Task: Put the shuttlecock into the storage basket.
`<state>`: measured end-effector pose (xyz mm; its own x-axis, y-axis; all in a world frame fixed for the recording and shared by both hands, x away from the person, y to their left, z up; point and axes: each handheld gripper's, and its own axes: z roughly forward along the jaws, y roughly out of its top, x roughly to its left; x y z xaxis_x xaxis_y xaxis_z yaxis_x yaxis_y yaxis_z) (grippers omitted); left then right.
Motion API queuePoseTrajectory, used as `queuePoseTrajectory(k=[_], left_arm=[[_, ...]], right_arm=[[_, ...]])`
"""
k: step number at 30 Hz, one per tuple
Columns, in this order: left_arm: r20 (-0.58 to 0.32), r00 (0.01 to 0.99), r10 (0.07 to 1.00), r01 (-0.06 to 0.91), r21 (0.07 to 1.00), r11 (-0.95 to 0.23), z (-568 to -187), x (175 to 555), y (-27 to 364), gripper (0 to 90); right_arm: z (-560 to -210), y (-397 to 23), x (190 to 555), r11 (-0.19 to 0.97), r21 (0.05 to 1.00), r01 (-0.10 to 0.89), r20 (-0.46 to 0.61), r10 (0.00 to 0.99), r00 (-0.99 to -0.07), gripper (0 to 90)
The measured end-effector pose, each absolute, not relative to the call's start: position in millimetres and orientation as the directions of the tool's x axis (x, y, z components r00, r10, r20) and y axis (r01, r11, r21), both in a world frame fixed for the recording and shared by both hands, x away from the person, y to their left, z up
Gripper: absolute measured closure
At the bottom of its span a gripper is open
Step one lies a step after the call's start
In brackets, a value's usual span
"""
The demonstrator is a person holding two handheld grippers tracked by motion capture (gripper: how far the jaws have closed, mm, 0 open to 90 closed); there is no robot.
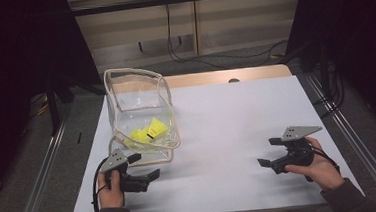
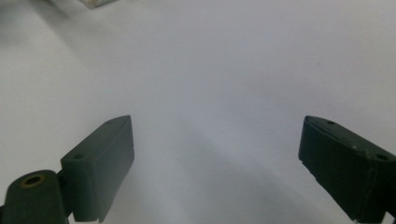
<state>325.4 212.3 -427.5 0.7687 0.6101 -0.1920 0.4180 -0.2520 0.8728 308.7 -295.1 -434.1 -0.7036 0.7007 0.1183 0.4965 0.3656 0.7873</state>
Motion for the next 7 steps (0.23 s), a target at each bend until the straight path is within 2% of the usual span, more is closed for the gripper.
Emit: queuePoseTrajectory(k=[7], left_arm=[[-0.194, 0.77, 0.608, 0.419, 0.873, -0.251, -427.8, 325.5, 212.2, 3.3]], right_arm=[[-433.6, -295.0, 308.5, 0.371, 0.788, 0.491, 0.109, 0.701, -0.705, 10.0]])
